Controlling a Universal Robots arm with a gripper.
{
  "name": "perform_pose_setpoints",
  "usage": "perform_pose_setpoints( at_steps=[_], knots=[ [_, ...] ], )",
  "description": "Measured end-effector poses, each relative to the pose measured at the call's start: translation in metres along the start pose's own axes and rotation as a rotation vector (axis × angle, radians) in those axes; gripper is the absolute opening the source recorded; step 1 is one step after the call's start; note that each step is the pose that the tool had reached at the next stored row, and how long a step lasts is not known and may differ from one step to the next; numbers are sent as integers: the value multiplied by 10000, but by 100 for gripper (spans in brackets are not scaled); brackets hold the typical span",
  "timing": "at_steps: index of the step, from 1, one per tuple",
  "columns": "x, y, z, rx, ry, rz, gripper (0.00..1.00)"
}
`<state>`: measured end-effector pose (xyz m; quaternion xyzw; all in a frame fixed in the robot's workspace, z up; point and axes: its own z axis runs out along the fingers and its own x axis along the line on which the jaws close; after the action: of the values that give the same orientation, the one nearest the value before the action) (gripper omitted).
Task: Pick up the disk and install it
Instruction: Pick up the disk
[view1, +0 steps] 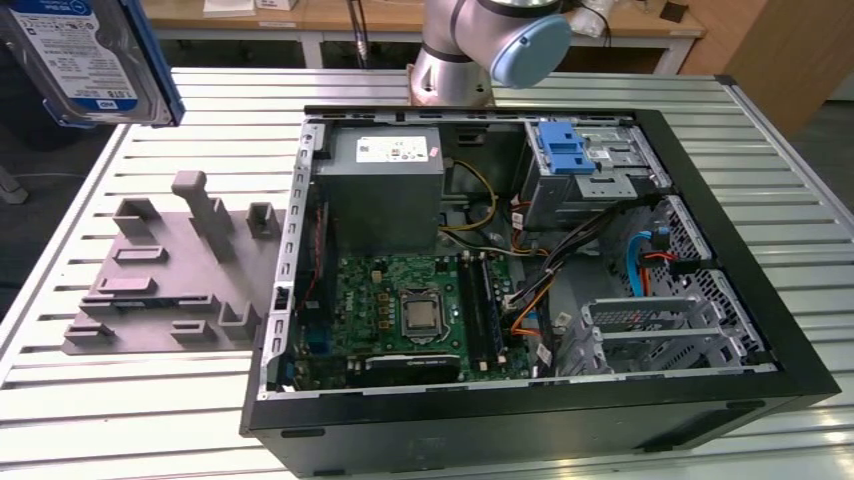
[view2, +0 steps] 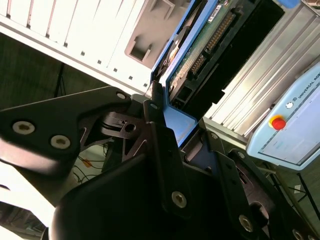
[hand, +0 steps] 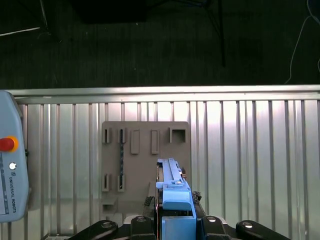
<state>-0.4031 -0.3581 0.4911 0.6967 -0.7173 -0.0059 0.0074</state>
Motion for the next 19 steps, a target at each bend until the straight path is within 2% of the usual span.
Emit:
perform_pose_setpoints(
  at_steps=[19],
  knots=[
    [-3, -85, -2, 0, 0, 0, 36]
  ],
)
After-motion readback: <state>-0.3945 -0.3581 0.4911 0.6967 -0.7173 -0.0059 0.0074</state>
